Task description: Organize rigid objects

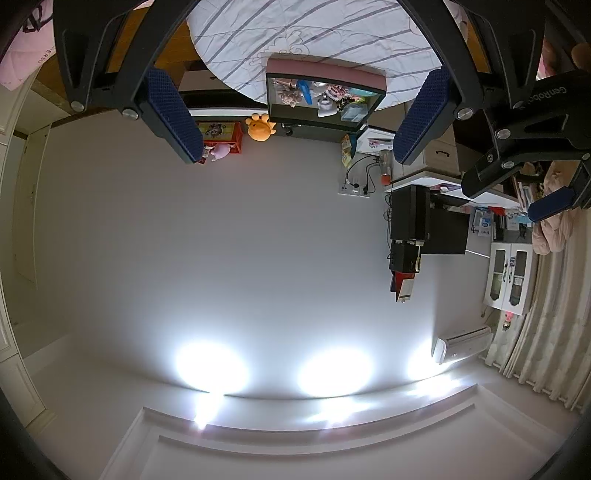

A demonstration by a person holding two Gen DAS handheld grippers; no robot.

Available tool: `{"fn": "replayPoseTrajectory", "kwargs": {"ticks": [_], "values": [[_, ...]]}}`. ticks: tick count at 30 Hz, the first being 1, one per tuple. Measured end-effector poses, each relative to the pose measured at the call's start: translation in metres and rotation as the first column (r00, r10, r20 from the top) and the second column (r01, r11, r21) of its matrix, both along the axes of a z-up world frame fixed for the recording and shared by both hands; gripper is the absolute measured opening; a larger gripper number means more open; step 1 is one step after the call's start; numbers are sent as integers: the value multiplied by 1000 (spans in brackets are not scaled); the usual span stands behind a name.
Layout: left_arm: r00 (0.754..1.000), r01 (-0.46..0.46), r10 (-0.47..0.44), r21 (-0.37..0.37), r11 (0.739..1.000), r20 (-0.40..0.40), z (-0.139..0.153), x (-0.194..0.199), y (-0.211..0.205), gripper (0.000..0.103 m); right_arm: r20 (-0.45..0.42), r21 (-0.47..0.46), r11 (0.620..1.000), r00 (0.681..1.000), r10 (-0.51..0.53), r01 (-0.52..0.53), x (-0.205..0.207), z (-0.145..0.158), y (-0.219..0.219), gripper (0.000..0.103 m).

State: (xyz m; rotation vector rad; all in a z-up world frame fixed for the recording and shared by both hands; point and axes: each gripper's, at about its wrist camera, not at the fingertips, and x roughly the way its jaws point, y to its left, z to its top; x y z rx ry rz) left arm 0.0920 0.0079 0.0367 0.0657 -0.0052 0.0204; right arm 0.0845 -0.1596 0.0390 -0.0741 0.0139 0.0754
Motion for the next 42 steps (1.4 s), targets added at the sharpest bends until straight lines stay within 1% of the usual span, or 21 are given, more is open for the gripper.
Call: {"fn": "replayPoseTrajectory", "kwargs": {"ticks": [12,21,28,36,38,42], "values": [[1000,-12,12,3,1000,6,1,0,-1,103,0,-14,1000,1000,-3,3,-3,4,1,103],[999,-37,37,27,999,11,0,4,-7,103,-6,-19,1000,1000,-4,4,-1,5,3,103],[1000,-17,17,3,1000,22,-1,5,-4,103,-5,-16,1000,1000,-4,4,0,6,1,103],[999,-19,19,11,1000,30,-1,6,-3,103,-10,-17,1000,1000,-2,2,0,4,2,103],[999,-23,23,3,1000,38,-2,6,-3,103,-12,-14,1000,1000,1,-1,0,4,1,103],[999,-28,27,17,999,35,-4,6,-3,103,-12,-16,1000,1000,-1,0,1,4,1,103]]}}
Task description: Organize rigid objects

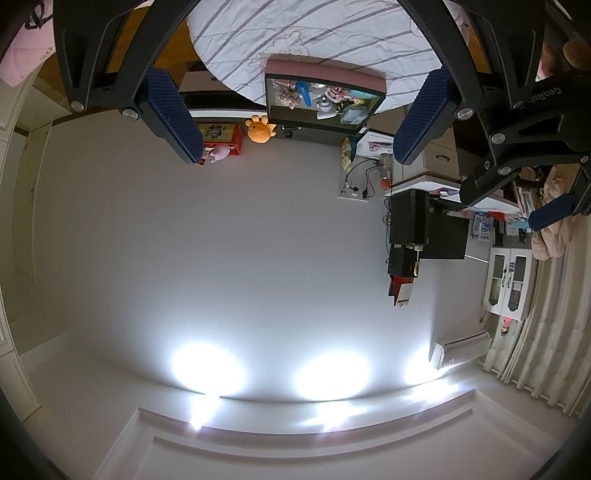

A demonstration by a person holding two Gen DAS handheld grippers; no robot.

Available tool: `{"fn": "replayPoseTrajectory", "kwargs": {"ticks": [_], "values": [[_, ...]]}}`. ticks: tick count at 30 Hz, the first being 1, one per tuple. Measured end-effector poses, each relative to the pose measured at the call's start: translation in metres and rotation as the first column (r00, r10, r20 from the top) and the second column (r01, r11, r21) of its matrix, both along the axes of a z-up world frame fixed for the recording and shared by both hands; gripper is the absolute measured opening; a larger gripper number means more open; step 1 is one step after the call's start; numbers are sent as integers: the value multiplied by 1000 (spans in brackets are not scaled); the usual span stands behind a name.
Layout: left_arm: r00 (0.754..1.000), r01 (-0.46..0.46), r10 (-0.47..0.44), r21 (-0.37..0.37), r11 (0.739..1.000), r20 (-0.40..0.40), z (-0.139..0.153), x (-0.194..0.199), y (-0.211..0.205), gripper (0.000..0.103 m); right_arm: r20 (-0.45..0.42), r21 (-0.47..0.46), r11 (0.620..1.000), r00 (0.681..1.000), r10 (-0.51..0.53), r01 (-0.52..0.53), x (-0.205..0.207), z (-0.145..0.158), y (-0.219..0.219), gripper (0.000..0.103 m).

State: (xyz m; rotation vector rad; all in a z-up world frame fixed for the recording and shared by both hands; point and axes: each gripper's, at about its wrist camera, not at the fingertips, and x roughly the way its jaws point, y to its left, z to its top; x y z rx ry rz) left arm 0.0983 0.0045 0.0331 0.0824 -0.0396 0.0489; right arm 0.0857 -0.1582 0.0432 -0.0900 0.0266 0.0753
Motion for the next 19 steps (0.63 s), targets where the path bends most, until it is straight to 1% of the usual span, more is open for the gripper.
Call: {"fn": "replayPoseTrajectory", "kwargs": {"ticks": [19], "values": [[1000,-3,3,10,1000,-7,-2,5,4,103,-14,-3,1000,1000,0,0,3,-2,3,103]]}}
